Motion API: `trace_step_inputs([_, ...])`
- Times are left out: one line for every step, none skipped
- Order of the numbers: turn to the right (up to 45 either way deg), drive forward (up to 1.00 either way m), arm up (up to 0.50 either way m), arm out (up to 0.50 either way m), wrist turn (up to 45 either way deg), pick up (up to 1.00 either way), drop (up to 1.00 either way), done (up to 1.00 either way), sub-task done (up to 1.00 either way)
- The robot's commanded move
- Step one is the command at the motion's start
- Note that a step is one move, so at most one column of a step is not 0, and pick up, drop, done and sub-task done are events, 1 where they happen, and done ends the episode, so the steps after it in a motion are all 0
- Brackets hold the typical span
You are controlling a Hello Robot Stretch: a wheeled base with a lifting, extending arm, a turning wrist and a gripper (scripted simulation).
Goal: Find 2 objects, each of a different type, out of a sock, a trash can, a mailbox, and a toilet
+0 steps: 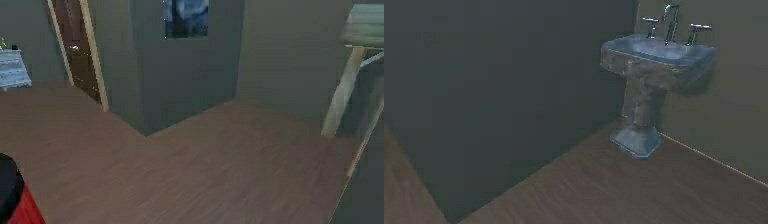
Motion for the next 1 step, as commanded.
trace_step_inputs([-45.0, 0.00, 0.00, 0.00, 0.0, 0.00, 0.00, 0.00, 0.00])
